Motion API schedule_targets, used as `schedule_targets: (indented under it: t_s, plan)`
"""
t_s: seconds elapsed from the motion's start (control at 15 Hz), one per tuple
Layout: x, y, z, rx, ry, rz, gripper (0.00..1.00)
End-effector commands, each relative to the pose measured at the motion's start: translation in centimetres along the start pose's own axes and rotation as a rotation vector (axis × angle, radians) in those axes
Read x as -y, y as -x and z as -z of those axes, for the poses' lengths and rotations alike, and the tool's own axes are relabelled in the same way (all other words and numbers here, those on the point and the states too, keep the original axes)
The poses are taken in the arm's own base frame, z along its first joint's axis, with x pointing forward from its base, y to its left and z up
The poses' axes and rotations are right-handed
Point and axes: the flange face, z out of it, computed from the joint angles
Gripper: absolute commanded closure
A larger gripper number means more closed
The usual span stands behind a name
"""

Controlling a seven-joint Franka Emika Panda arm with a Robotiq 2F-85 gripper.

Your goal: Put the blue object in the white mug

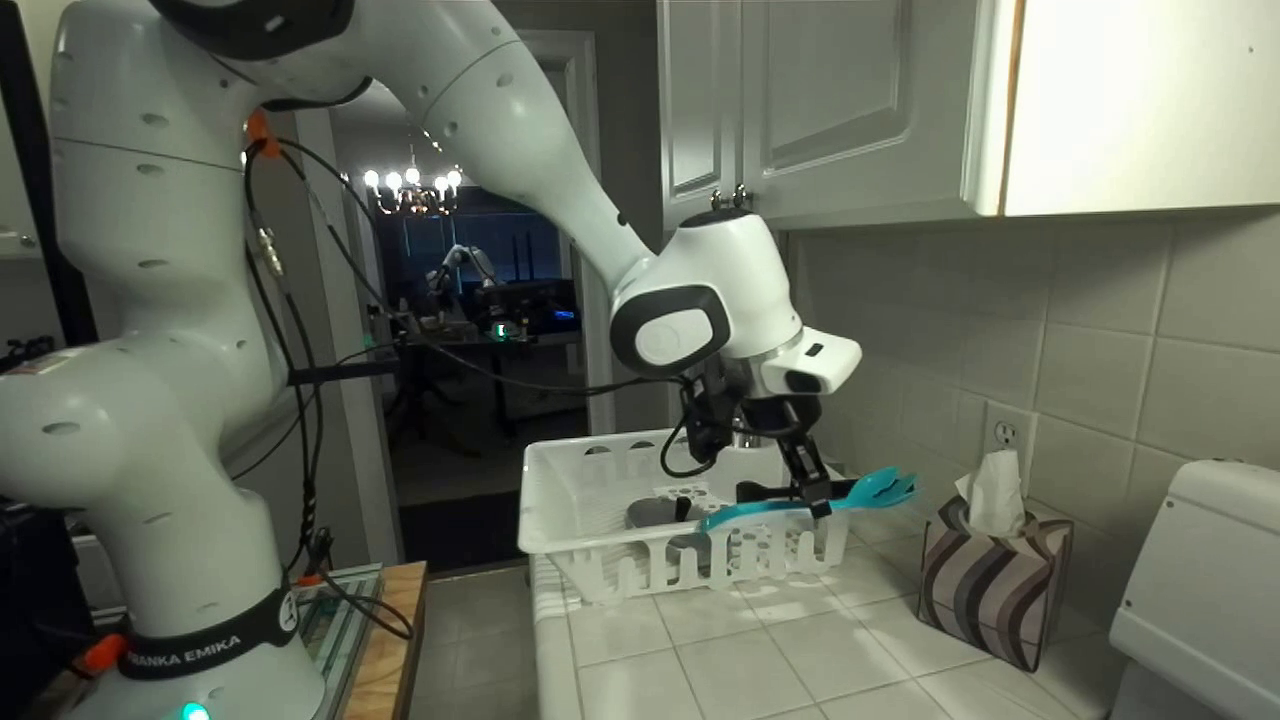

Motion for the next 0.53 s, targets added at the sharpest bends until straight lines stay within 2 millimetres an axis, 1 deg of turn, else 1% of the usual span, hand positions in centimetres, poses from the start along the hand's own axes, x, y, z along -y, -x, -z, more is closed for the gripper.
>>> schedule_targets:
  t_s: [0.0, 0.27, 0.47]
  plan:
    - [2.1, 1.3, 2.6, 0.015, -0.025, -0.074, 0.95]
    - [4.8, 1.8, 4.0, 0.009, -0.04, -0.125, 0.95]
    - [6.8, 2.4, 4.1, 0.0, -0.045, -0.186, 0.95]
